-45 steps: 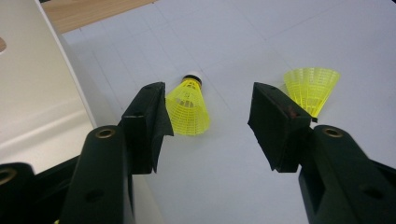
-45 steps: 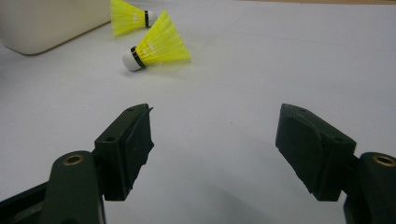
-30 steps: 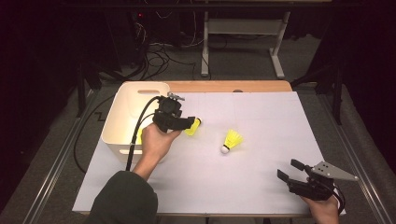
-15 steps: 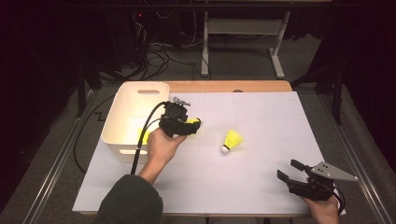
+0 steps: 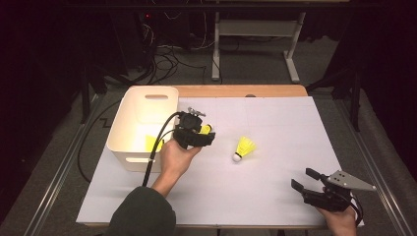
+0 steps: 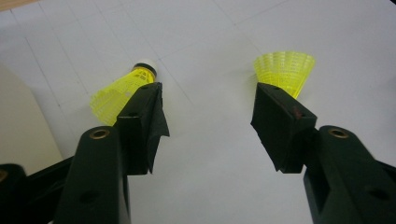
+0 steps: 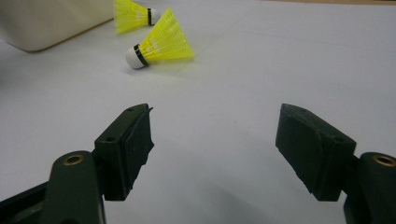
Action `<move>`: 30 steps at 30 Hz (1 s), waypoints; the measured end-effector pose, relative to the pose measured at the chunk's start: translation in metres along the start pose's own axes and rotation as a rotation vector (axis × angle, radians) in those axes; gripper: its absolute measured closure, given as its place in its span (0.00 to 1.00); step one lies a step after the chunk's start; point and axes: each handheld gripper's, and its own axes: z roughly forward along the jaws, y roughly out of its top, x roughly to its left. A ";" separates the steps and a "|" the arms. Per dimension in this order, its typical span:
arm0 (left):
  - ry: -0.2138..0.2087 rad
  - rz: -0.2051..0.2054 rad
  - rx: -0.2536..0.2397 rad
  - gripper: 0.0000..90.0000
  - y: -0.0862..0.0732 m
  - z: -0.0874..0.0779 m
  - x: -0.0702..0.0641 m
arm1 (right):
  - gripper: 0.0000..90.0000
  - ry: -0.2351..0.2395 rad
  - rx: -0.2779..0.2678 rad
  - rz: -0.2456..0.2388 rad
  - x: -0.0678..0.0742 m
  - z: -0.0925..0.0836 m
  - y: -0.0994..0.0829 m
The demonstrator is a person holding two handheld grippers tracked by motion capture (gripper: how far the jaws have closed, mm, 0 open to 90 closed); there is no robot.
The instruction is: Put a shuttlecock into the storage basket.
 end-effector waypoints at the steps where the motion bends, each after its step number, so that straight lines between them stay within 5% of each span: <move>1: 0.002 -0.002 0.001 0.49 0.000 0.001 0.000 | 0.30 0.000 -0.002 -0.004 0.000 0.000 0.000; 30: 0.044 -0.034 0.053 0.49 -0.011 0.032 0.001 | 0.30 0.005 -0.001 -0.002 0.000 0.000 0.000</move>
